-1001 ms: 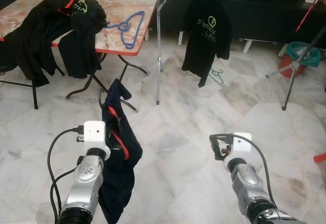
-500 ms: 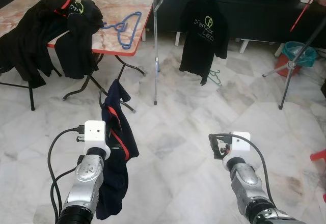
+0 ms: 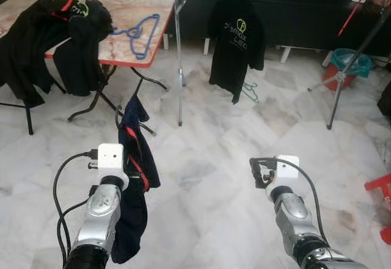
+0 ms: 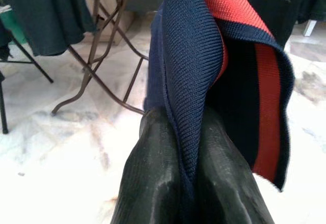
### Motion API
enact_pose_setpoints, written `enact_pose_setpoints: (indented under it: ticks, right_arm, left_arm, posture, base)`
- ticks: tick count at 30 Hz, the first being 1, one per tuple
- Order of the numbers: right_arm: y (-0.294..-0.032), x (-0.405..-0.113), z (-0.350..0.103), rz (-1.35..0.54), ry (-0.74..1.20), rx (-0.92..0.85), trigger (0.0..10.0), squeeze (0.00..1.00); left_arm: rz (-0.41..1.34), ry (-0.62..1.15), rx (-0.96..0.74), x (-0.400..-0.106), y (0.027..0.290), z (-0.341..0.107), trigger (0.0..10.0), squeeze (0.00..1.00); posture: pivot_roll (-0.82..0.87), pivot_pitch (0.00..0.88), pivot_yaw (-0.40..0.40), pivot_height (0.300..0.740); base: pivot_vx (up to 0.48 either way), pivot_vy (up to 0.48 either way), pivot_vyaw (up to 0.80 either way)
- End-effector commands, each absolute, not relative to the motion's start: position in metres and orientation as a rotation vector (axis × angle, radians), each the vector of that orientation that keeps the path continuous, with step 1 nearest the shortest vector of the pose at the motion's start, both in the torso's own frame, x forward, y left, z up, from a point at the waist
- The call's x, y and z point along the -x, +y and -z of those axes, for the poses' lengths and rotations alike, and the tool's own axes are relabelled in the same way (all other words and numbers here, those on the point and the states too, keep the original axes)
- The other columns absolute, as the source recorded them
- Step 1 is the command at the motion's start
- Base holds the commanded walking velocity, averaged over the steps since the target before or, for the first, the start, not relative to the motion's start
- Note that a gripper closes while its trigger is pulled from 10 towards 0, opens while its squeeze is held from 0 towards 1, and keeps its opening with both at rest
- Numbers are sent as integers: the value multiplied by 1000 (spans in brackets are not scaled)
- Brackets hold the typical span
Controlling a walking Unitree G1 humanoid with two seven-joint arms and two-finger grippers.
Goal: Hang hanger
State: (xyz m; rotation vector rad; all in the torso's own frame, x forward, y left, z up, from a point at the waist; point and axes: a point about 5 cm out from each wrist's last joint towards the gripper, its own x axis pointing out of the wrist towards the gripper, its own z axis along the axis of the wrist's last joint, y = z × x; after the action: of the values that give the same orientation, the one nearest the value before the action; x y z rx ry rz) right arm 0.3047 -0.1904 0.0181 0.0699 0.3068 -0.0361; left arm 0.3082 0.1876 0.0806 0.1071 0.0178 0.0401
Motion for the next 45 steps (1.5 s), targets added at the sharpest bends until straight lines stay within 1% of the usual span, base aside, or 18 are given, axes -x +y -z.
enact_pose_setpoints:
  ticks: [1,13,23,26,29,32,40,45]
  right_arm:
    - [-193,-307,-20,48,301,-69,10000,0]
    - [-189,-307,-20,37,308,-64,10000,0]
    - [-188,-307,-20,36,301,-74,10000,0]
    - [-188,-307,-19,41,310,-79,10000,0]
    - [-187,-306,-18,42,325,-75,10000,0]
    - [-187,-306,-17,46,332,-74,10000,0]
    - [-187,-307,-20,46,300,-94,10000,0]
    - [-184,-307,-18,36,315,-81,10000,0]
  left_arm:
    - [-42,-15,-108,-311,188,-87,10000,0]
    - [-32,-8,-118,-310,188,-85,10000,0]
    - [48,-20,-50,-307,176,-84,10000,0]
    - [77,-23,-60,-305,171,-84,10000,0]
    - [81,-28,-54,-305,170,-85,10000,0]
    - [122,-19,-72,-306,165,-84,10000,0]
    - [140,-18,-68,-306,163,-84,10000,0]
    - [151,-18,-71,-306,162,-84,10000,0]
  posture:
    - [1,75,-58,740]
    - [2,86,-58,740]
    - [7,78,-60,740]
    - [11,74,-60,740]
    - [7,67,-58,740]
    - [6,60,-54,740]
    - [4,54,-51,740]
    - [10,34,-50,740]
  base:
    - [0,-386,0]
    - [0,-387,0]
    - [0,0,0]
    - [0,0,0]
    - [0,0,-596]
    - [286,0,-785]
    - [337,0,0]
    - [364,0,0]
